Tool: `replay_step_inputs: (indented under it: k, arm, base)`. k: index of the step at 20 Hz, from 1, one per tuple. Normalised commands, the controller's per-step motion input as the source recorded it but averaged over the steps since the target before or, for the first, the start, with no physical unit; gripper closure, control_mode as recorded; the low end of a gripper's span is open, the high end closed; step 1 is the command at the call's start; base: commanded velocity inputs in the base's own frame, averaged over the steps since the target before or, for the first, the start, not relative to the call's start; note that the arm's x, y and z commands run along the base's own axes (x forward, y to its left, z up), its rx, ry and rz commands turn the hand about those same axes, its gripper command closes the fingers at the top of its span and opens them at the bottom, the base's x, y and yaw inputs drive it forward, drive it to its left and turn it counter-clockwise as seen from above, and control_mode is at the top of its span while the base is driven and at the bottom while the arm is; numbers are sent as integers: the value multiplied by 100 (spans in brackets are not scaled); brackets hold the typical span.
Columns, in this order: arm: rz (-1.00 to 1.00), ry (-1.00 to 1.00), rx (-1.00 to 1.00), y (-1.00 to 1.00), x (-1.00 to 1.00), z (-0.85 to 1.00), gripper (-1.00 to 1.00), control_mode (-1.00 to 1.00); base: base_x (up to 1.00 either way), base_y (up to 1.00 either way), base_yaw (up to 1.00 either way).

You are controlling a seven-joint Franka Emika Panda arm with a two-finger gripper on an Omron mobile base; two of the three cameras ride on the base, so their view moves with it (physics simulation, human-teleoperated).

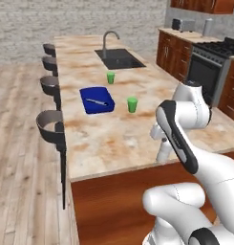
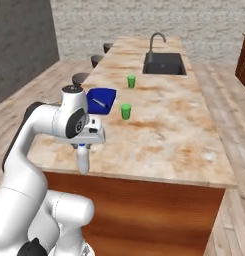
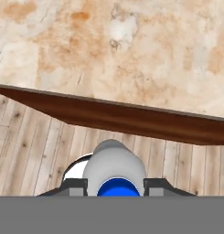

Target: Place the drinks on the dining counter in a tight cluster.

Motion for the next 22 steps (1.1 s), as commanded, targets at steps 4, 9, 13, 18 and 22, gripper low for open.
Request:
replay_step_inputs:
  k: [4, 9, 13, 18, 22]
  arm:
    - [0, 0, 0, 0, 0, 0, 100, 100]
    - [0, 0, 0, 0, 0, 0, 100, 100]
    - [0, 0, 0, 0, 0, 0, 100, 100]
    - [0, 0, 0, 0, 0, 0, 100, 100]
    - [0, 0, 0, 0, 0, 0, 100, 100]
  base:
    - [61, 85, -52]
    - [60, 59, -19]
    - [12, -1, 1]
    - [0, 0, 0]
    - [0, 0, 0]
